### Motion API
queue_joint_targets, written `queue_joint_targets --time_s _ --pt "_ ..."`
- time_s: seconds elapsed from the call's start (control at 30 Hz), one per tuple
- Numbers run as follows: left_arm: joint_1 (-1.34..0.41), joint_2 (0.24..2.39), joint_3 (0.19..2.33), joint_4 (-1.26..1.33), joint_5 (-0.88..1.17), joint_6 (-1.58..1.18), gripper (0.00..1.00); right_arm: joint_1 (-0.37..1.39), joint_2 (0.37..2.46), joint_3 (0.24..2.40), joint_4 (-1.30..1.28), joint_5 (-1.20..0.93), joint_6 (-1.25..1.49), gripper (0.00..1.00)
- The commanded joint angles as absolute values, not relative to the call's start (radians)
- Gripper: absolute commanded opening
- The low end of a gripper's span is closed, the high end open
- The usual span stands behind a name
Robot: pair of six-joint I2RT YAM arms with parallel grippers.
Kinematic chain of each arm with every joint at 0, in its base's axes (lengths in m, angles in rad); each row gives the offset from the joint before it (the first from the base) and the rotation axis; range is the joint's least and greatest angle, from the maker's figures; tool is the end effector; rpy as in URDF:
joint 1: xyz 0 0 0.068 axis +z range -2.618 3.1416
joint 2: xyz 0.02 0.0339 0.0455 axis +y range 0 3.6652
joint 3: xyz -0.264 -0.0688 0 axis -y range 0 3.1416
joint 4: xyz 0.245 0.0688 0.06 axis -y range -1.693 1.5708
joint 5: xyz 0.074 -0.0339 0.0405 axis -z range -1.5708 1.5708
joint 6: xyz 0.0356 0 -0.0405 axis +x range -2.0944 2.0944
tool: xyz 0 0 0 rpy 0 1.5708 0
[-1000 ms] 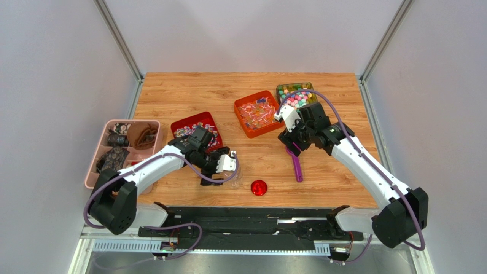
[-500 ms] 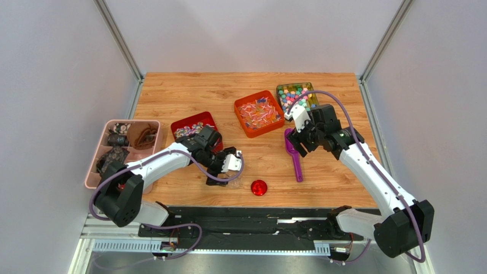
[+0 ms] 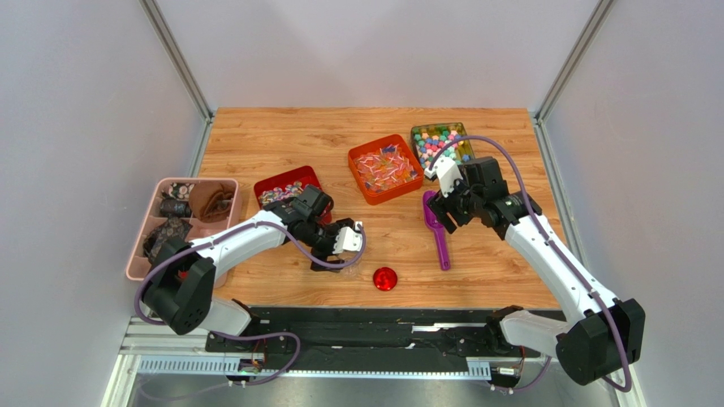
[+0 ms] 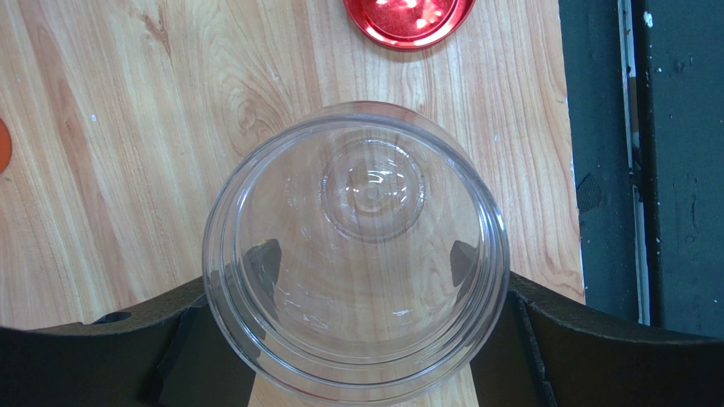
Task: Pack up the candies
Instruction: Move the packing bottle to the center of the board.
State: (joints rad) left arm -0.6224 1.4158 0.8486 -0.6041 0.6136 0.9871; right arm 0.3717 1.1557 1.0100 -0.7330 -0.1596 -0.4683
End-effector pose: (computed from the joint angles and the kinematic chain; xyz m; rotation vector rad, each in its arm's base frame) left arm 0.1978 -0.1672 0.1983 1.9569 1.6549 -0.7029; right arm 0.2162 0.0904 0.2948 -1.0588 2.1985 0.1524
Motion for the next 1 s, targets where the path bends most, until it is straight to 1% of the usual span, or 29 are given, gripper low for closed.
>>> queue_joint_targets --time_s 0.0,0.13,0.53,0.97 --pt "-0.646 1.424 0.890 -0.589 0.624 0.974 0.82 0.370 1.124 0.999 -0.678 -0.170 -0.457 0.69" --pt "-0.669 1.420 0.893 -0.586 0.606 0.965 0.76 0.368 1.120 0.993 -0.672 -0.167 -0.459 0.69" --pt "-0.699 1.506 0.960 -0.549 0.529 0.894 0.76 0.370 1.108 0.969 -0.655 -0.156 -0.459 0.69" --pt "-0.699 1.586 1.043 -0.537 0.532 0.850 0.78 0.365 1.095 0.959 -0.635 -0.124 -0.456 0.70"
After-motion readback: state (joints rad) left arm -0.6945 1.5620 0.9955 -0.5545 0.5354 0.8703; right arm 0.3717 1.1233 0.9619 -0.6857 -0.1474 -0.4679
